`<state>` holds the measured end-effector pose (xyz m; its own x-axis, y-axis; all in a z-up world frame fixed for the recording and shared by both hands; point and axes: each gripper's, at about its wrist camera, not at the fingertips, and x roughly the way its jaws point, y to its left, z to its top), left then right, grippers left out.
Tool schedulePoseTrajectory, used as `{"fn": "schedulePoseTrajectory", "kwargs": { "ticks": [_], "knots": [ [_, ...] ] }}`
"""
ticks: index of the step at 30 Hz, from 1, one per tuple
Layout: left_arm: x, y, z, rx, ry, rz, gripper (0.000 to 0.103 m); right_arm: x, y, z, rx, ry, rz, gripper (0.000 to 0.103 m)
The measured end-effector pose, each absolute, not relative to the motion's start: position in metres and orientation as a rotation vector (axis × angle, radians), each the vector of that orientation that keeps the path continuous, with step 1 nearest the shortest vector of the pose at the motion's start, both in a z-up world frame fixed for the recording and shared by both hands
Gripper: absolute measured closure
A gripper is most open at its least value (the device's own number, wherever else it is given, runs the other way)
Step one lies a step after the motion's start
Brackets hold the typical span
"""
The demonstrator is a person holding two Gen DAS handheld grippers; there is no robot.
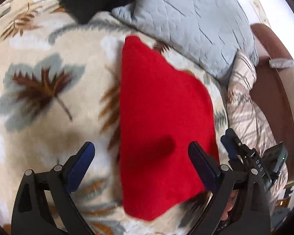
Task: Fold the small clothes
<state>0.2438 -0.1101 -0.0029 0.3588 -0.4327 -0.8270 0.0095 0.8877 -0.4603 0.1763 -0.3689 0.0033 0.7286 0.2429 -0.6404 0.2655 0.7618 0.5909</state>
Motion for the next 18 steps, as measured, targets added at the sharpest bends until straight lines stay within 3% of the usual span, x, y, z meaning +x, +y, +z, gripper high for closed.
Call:
{"fn": "schedulePoseTrajectory", "kwargs": {
  "ticks": [3, 5, 7, 9, 11, 14, 18],
  "knots": [
    [0.26, -0.116, -0.008, -0.412, 1.196, -0.278, 0.006, 0.212, -0.361, -0.004, 0.687, 0.83, -0.007, 0.06],
    [0.268, -0.12, -0.021, -0.388, 1.229, -0.247, 0.006, 0.23, -0.355, -0.011, 0.639, 0.848, -0.009, 0.067],
    [0.275, -0.124, -0.04, -0.386, 1.281, -0.251, 0.005, 0.25, -0.35, -0.031, 0.524, 0.977, -0.087, 0.065],
    [0.274, -0.112, -0.044, -0.485, 1.307, -0.291, 0.005, 0.251, -0.356, -0.034, 0.535, 0.982, -0.065, 0.064],
    [0.271, -0.102, -0.039, -0.529, 1.285, -0.333, 0.006, 0.242, -0.37, -0.022, 0.598, 0.937, -0.029, 0.059],
    [0.27, -0.091, -0.04, -0.612, 1.274, -0.392, 0.006, 0.225, -0.395, -0.018, 0.686, 0.922, 0.035, 0.037],
    [0.274, -0.106, -0.059, -0.694, 1.334, -0.468, 0.006, 0.213, -0.404, -0.043, 0.804, 0.968, 0.127, 0.033]
  ]
}}
